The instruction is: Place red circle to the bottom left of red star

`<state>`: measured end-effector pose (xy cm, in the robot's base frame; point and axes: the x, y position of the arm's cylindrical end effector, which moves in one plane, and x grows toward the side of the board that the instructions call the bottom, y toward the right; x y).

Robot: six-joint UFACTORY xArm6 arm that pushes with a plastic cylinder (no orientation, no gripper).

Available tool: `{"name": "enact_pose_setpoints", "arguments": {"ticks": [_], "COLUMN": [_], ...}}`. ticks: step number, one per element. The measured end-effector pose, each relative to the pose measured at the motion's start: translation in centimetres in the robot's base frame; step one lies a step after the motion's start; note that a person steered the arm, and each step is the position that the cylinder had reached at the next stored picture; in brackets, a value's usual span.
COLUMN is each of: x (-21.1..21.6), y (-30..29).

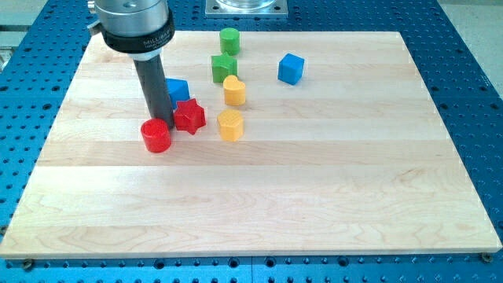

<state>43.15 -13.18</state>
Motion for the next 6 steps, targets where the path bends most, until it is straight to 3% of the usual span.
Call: {"name": "enact_pose_setpoints", "arguments": {"ticks": [1,2,3,5,6], "x": [1.7,1.9,6.3,7.9,6.1], "y": [-1.3,-6.9,-6.5,0.5,-7.9]}}
